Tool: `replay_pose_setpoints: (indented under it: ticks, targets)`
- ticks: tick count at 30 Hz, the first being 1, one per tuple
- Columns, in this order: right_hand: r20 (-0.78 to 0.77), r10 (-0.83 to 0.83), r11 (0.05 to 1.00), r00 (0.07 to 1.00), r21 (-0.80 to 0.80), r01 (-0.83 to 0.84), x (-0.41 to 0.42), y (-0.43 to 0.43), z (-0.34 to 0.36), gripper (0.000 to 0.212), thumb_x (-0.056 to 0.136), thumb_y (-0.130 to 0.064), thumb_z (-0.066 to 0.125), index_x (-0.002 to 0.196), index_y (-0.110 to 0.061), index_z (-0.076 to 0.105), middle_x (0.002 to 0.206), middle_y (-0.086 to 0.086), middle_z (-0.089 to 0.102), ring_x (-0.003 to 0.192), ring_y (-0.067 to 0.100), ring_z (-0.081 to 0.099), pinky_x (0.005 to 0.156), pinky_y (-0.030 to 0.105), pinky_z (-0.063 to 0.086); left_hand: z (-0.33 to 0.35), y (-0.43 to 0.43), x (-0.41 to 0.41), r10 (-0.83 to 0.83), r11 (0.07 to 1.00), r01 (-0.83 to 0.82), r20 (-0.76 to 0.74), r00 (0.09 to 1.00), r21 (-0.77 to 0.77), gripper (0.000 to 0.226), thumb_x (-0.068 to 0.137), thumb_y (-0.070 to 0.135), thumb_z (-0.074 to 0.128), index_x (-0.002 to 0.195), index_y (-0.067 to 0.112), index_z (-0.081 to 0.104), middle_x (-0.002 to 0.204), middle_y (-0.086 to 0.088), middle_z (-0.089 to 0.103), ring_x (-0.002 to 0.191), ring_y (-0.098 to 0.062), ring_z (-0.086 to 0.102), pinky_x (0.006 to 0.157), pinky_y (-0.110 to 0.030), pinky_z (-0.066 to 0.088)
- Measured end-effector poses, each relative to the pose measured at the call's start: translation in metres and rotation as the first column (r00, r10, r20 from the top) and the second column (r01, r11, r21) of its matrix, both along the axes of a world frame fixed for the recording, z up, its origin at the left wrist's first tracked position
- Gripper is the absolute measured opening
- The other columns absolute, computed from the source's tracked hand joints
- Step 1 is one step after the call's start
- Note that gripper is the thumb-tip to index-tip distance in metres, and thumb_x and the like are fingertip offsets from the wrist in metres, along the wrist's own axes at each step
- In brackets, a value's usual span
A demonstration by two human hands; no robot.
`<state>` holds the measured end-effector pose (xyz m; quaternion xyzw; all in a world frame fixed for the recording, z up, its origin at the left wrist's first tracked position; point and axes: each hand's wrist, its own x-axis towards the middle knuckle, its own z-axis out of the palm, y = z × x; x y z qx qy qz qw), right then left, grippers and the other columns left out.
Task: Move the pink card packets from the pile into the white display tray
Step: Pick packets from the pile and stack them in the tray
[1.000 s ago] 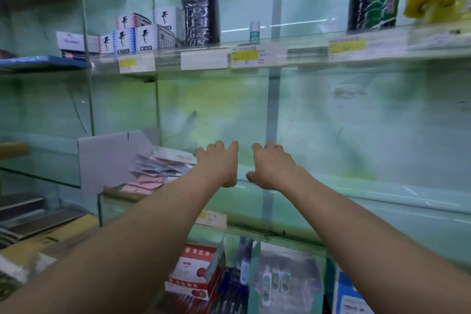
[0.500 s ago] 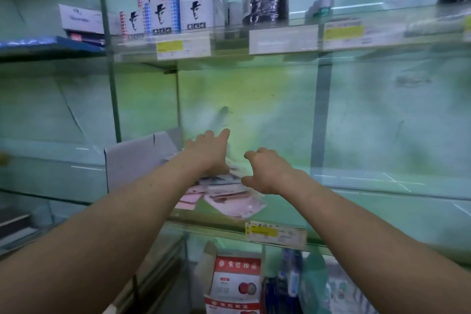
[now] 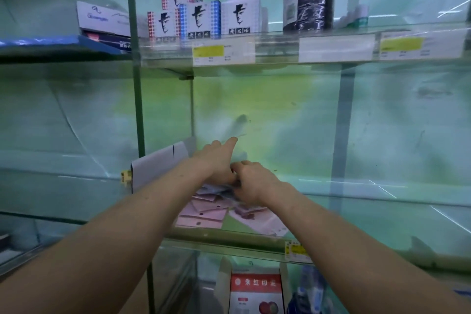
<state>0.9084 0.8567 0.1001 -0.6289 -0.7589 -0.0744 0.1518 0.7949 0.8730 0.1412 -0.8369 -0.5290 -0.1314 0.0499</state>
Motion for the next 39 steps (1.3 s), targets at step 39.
replay_pose_setpoints:
  ticks: [39]
  targets:
    - [-0.181, -0.311, 0.945, 0.933, 0.050, 0.324, 0.054, -0.007, 0.024, 0.015, 0.086, -0.009, 0.048, 0.098, -0.010, 0.056, 0.094, 0.009, 0.059, 0.085, 0.029, 0.055, 0.067, 0.031, 0.043, -0.007, 0.024, 0.020, -0.040, 0.974, 0.072, 0.150, 0.988, -0.216, 0.093, 0.081, 0.030, 0.068, 0.150, 0.008, 0.010, 0.137, -0.011, 0.048, 0.119, -0.029, 0.051, 0.100, -0.039, 0.042]
